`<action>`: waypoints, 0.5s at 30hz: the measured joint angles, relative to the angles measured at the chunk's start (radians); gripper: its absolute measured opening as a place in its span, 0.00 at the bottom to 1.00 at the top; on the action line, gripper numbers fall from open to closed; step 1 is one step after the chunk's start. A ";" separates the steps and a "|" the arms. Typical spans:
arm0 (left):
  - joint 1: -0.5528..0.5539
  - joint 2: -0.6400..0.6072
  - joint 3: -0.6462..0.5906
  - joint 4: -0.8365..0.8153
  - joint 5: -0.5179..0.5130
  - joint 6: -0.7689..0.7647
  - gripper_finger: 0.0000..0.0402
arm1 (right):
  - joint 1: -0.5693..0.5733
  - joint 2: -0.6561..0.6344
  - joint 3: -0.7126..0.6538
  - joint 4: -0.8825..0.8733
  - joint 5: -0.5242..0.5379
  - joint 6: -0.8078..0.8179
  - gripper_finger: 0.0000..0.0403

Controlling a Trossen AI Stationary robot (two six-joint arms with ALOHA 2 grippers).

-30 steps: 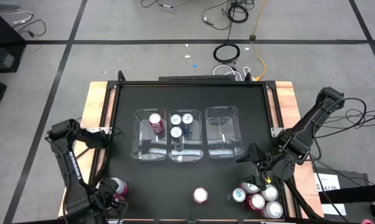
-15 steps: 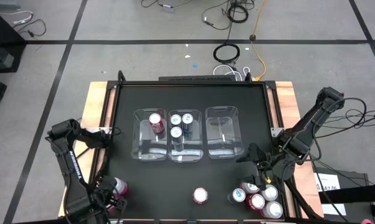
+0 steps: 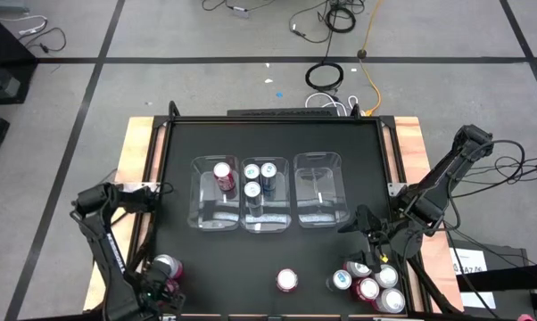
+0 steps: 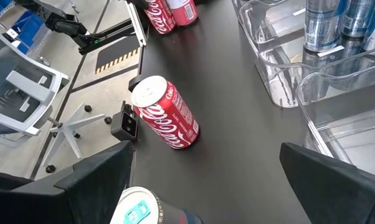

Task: Sort soda cans
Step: Put the red soda can into the left transparent bin

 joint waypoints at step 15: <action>-0.006 0.016 0.000 0.017 -0.061 0.038 0.99 | 0.000 0.000 0.000 0.046 -0.004 -0.001 0.99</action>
